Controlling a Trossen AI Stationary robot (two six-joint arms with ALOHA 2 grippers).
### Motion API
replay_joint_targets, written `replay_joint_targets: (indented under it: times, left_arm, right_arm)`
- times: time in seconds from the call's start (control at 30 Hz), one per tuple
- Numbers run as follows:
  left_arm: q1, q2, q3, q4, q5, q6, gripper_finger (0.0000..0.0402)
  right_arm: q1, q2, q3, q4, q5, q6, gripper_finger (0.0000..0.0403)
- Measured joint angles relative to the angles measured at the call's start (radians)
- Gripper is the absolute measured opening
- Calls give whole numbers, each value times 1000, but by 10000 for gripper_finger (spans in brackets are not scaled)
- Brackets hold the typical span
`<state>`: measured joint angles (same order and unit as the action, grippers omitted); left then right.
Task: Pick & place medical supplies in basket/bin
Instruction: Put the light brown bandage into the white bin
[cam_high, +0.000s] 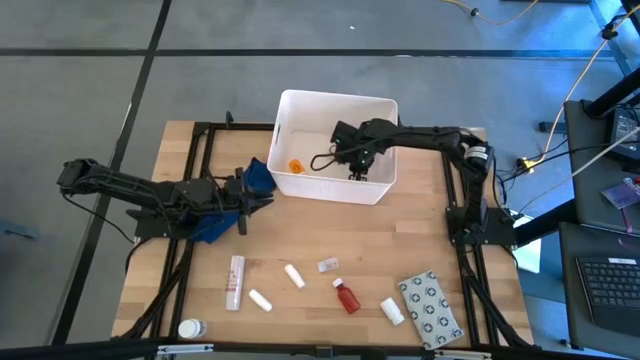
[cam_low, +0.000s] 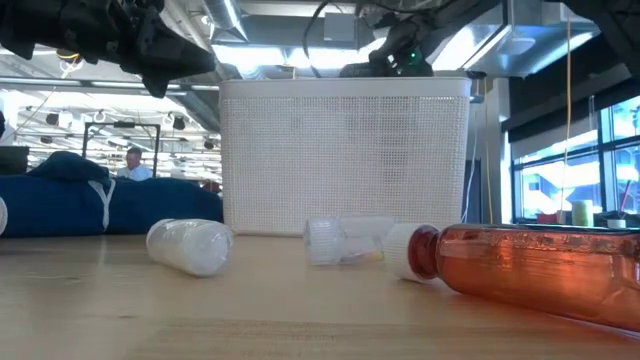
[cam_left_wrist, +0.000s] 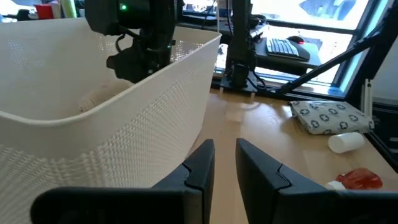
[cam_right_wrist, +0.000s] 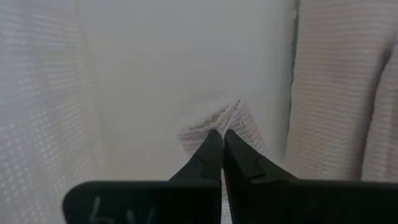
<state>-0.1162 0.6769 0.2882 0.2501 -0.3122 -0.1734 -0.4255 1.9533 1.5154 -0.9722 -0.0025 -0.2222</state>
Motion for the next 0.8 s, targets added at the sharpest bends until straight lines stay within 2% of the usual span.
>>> replay_joint_targets:
  times: [0.23, 0.4, 0.6, 0.8]
  left_arm:
    - [0, 0, 0, -3, 0, 0, 59]
    - [0, 0, 0, -16, 0, -49, 59]
    - [0, 0, 4, -29, 0, -80, 72]
    - [-4, 9, 112, -228, 58, -140, 101]
  right_arm:
    - [0, 3, 0, -16, 4, 18, 25]
    - [-4, 3, 0, -65, 12, 29, 65]
    - [-5, 2, 16, -110, 144, 73, 123]
    - [3, -66, 120, -157, 153, 142, 138]
